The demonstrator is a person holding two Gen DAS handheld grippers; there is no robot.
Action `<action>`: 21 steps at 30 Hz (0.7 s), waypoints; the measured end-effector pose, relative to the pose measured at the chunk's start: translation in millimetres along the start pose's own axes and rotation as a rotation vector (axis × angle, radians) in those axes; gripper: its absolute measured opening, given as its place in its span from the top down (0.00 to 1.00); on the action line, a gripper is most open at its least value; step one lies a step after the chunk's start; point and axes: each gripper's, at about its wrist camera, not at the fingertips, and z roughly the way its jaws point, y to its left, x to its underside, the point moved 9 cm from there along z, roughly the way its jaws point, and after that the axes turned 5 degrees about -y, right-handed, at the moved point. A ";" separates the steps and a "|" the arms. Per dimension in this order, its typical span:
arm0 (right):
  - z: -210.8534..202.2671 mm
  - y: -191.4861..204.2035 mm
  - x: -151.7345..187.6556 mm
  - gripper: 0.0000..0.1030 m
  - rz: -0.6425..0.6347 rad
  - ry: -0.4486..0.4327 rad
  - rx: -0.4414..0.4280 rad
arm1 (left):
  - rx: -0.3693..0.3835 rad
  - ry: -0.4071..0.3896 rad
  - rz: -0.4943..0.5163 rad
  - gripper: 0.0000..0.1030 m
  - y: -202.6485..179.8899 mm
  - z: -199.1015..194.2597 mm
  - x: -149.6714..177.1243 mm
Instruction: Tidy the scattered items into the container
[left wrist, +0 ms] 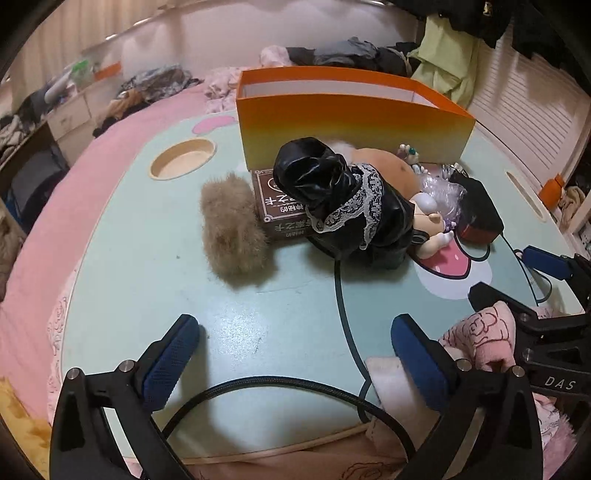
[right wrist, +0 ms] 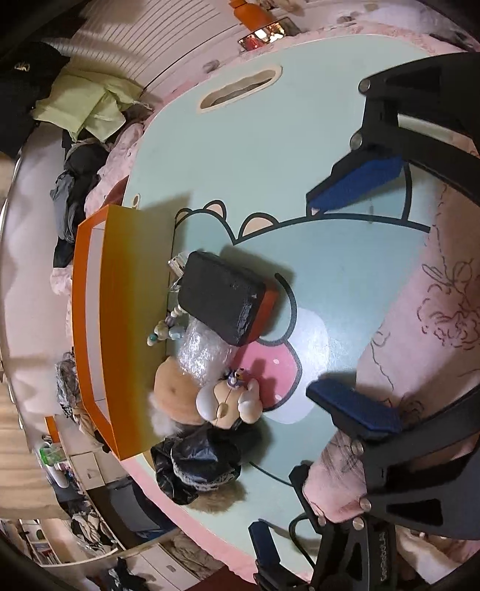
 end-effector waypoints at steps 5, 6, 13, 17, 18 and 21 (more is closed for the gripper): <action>-0.4 0.0 1.8 0.00 0.002 0.001 0.004 | -0.002 -0.002 0.000 0.00 -1.0 -1.1 -0.3; -0.3 -0.2 1.8 0.00 0.002 0.002 0.003 | -0.002 -0.002 0.000 0.00 -0.9 -1.0 -0.4; -0.1 -0.6 3.1 0.00 -0.003 0.006 -0.001 | -0.008 0.004 -0.001 0.00 -3.1 -3.1 -0.6; -0.2 -0.5 3.0 0.00 -0.006 0.001 -0.002 | -0.009 0.003 -0.002 0.00 -3.3 -2.8 -1.8; -0.4 -0.6 3.4 0.00 -0.006 0.000 -0.003 | -0.009 0.003 -0.002 0.00 -3.3 -2.5 -1.8; -0.8 0.2 2.6 0.00 -0.011 -0.001 -0.005 | -0.008 0.007 -0.001 0.00 -4.3 -2.2 -1.9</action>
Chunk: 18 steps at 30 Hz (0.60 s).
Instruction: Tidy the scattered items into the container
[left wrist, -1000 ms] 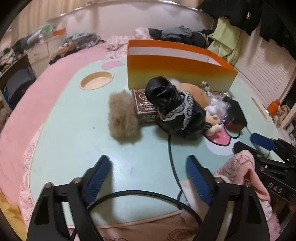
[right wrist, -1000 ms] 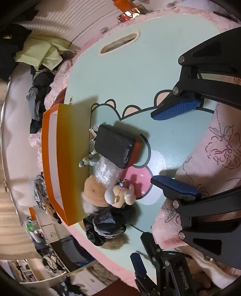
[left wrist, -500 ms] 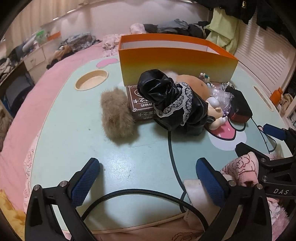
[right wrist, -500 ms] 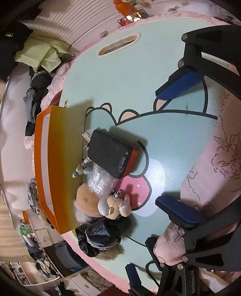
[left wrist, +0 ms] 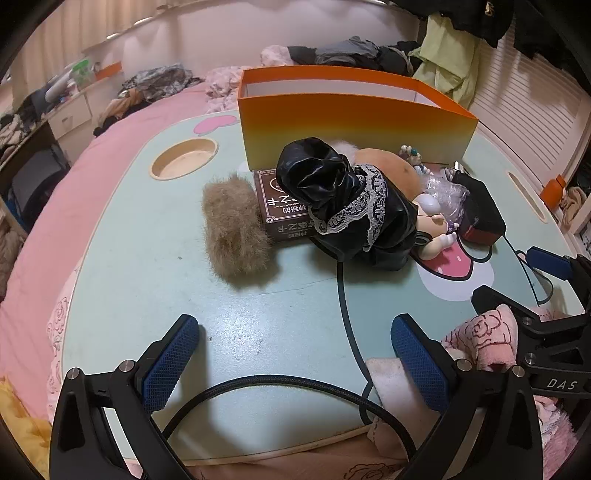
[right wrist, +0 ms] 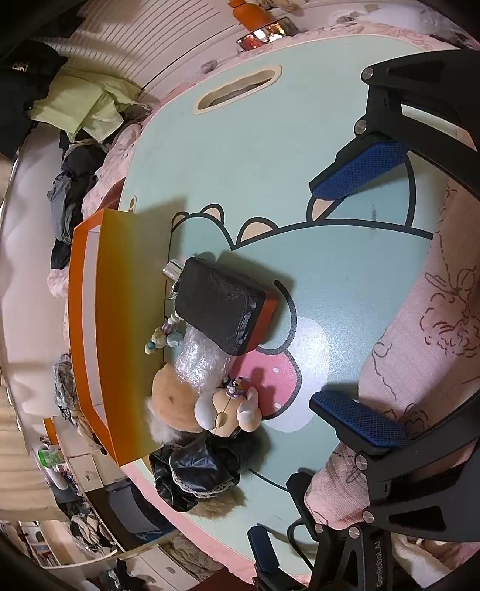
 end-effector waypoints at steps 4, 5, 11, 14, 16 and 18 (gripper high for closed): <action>0.3 -0.9 -1.2 0.00 -0.010 -0.010 -0.009 | -0.001 -0.007 0.001 0.00 -0.4 -0.4 -0.3; 0.6 -1.9 -1.7 0.00 -0.010 -0.013 -0.009 | -0.001 -0.011 0.004 0.00 -0.6 -0.1 0.0; 1.2 -2.7 -2.9 0.00 -0.011 -0.017 -0.010 | 0.006 0.003 0.007 0.00 -0.7 1.9 -0.4; 1.3 -2.8 -3.1 0.00 -0.012 -0.017 -0.010 | 0.017 0.006 0.020 0.00 -1.9 3.8 -2.0; 1.1 -2.3 -3.1 0.00 -0.011 -0.017 -0.009 | 0.023 -0.001 0.025 0.00 -2.1 4.2 -2.6; 1.1 -2.3 -3.1 0.00 -0.011 -0.017 -0.009 | 0.022 -0.002 0.024 0.00 -1.9 4.4 -2.5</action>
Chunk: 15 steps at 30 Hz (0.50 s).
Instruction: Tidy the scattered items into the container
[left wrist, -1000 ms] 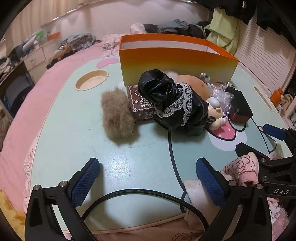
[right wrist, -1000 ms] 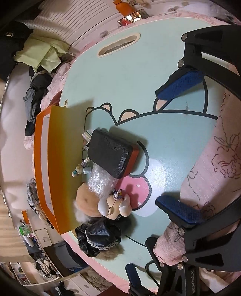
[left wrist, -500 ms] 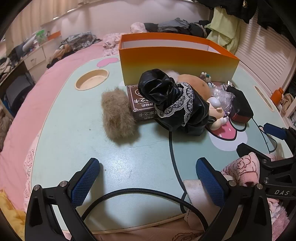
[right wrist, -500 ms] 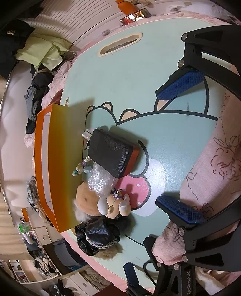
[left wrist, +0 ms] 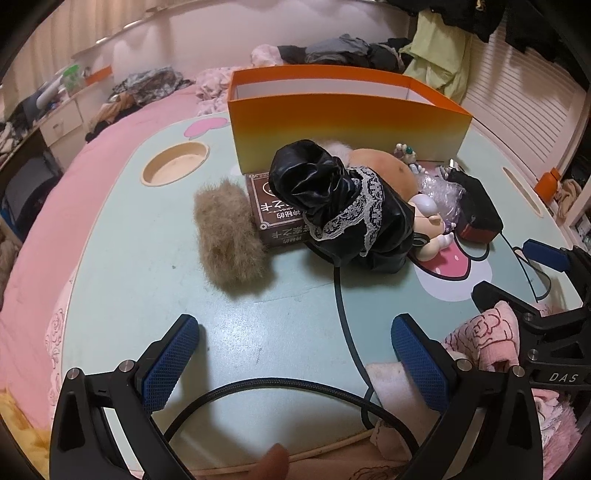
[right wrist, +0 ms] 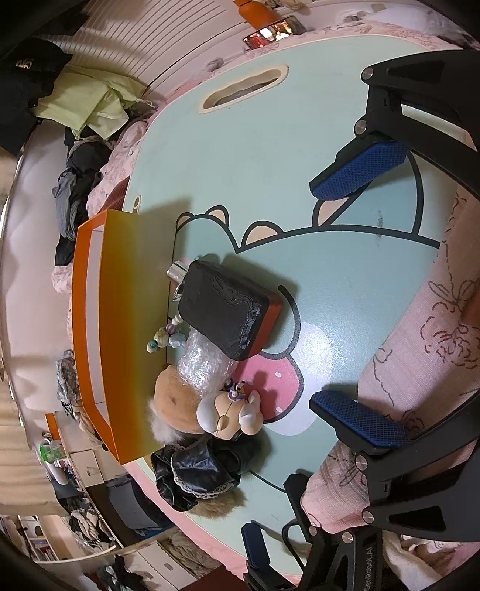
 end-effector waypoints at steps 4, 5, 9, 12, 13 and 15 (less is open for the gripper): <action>-0.2 0.5 0.1 0.00 0.000 -0.001 0.000 | -0.001 0.001 0.001 0.00 -0.2 -0.1 0.8; -0.2 0.5 0.1 0.00 0.001 -0.001 0.000 | -0.001 -0.001 0.001 0.00 -0.2 0.1 0.6; 0.2 0.6 -0.3 0.00 -0.001 -0.002 0.001 | 0.000 0.000 -0.002 0.00 0.0 1.0 0.0; 1.4 0.1 -1.4 0.00 -0.002 -0.003 0.000 | -0.004 0.002 -0.004 0.00 0.5 0.4 1.1; 1.6 0.2 -1.7 0.00 -0.003 -0.004 -0.001 | -0.003 0.001 -0.004 0.00 0.9 -0.3 1.5; 2.2 0.3 -2.5 0.00 -0.005 -0.007 -0.003 | -0.004 -0.003 -0.005 0.00 1.4 -0.1 1.1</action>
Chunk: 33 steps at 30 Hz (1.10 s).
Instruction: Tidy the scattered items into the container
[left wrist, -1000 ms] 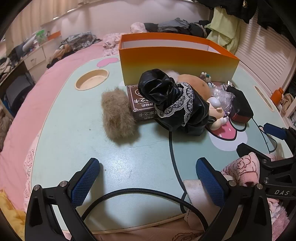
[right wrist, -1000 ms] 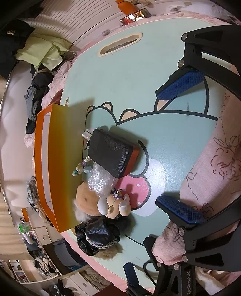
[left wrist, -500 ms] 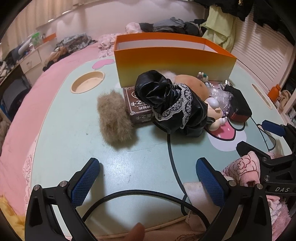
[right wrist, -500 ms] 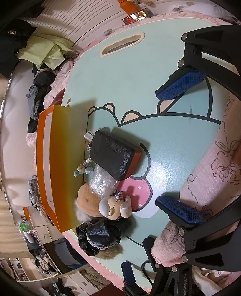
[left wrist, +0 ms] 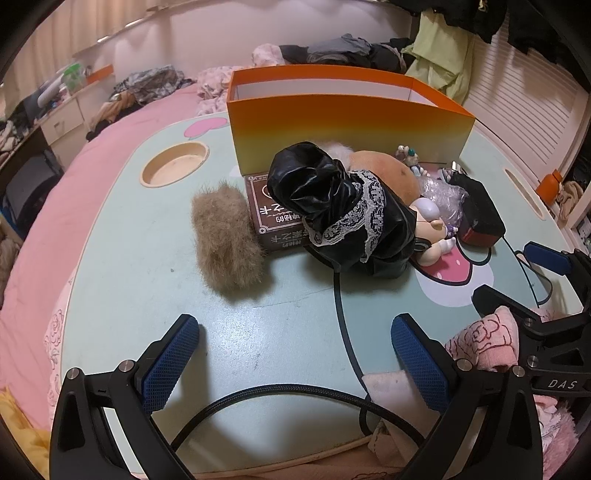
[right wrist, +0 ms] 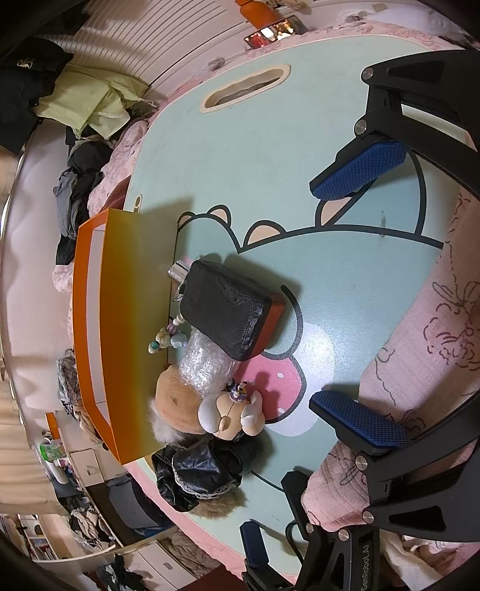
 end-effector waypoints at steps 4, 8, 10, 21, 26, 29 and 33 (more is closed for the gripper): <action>0.8 -1.6 -1.1 0.00 0.001 -0.003 0.000 | 0.002 -0.014 0.003 0.00 0.2 -0.4 -0.1; 1.2 -1.9 -1.0 0.00 0.000 -0.005 -0.001 | 0.020 -0.023 0.026 0.00 -4.7 -1.4 0.0; 1.0 -1.6 -0.6 0.00 0.000 -0.005 -0.002 | 0.018 -0.018 0.025 0.00 -5.4 -1.0 -0.5; 3.2 -2.5 1.0 0.00 0.001 -0.002 0.006 | 0.028 -0.014 0.048 0.00 -14.0 -4.4 2.7; 3.3 -3.8 -0.1 0.00 0.000 -0.003 0.003 | 0.043 0.001 0.060 0.00 -16.5 -2.7 0.7; 2.3 -4.3 -0.6 0.00 0.002 -0.012 0.004 | 0.036 -0.015 0.028 0.00 -9.7 -5.3 0.2; 1.1 -5.4 -0.4 0.00 0.009 -0.023 0.007 | 0.079 -0.159 -0.082 0.05 13.6 -34.1 -20.8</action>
